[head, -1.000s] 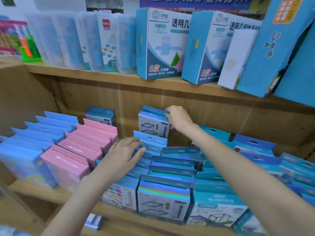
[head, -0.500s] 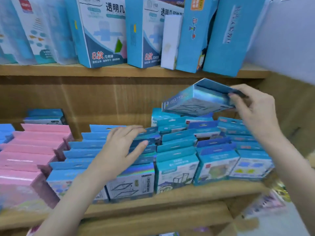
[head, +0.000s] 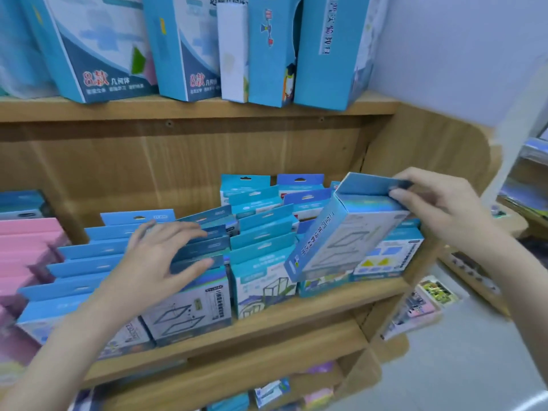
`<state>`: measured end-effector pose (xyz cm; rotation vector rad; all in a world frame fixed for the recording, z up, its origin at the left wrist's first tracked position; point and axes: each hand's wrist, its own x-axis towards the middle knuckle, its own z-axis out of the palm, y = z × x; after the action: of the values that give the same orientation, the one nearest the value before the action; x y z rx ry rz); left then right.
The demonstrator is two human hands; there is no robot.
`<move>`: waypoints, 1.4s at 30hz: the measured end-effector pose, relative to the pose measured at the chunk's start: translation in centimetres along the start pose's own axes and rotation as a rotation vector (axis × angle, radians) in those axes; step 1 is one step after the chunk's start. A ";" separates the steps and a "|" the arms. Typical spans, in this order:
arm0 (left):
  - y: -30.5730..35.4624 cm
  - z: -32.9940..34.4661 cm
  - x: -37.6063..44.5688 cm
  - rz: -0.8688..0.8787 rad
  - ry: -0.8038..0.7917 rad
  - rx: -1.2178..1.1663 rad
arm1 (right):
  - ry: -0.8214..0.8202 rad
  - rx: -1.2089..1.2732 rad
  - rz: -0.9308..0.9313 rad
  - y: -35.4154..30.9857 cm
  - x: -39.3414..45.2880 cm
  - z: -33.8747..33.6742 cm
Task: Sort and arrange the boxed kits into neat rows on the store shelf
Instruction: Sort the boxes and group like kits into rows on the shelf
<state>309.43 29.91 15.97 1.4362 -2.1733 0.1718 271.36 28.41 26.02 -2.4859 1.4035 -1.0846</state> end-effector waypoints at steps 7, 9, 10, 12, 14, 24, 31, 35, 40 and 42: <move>-2.6 -1.6 -0.6 -0.241 -0.026 0.020 | 0.146 0.047 -0.264 -5.6 9.3 8.2; -3.0 -1.6 0.0 -0.309 -0.084 0.027 | 0.130 0.004 -0.268 -7.0 12.1 12.0; -3.3 -1.5 0.3 -0.345 -0.131 0.041 | 0.110 -0.024 -0.249 -7.5 13.2 13.8; -3.9 -1.3 1.0 -0.417 -0.246 0.102 | 0.038 -0.093 -0.214 -8.0 14.9 16.5; -4.1 -1.0 1.1 -0.453 -0.286 0.201 | -0.107 -0.138 -0.162 -8.0 16.3 18.5; -4.6 -1.8 0.3 -0.484 -0.129 0.227 | -0.747 -0.254 -0.131 -5.7 18.5 24.1; -8.2 -6.7 -2.7 -0.402 0.161 0.211 | -0.670 0.026 -0.355 -14.4 19.6 24.4; -12.1 -9.5 -6.3 -0.490 0.148 0.239 | -0.668 0.013 -0.477 -20.8 21.0 28.4; -17.4 -12.4 -11.8 -0.463 0.133 0.287 | -0.680 -0.102 -0.544 -27.3 24.0 35.8; -19.1 -13.5 -13.1 -0.457 0.125 0.287 | -0.703 -0.157 -0.555 -28.8 24.5 38.6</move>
<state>335.07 37.61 17.69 1.9838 -1.7167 0.4059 323.82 16.09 21.90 -2.9976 0.6342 -0.0595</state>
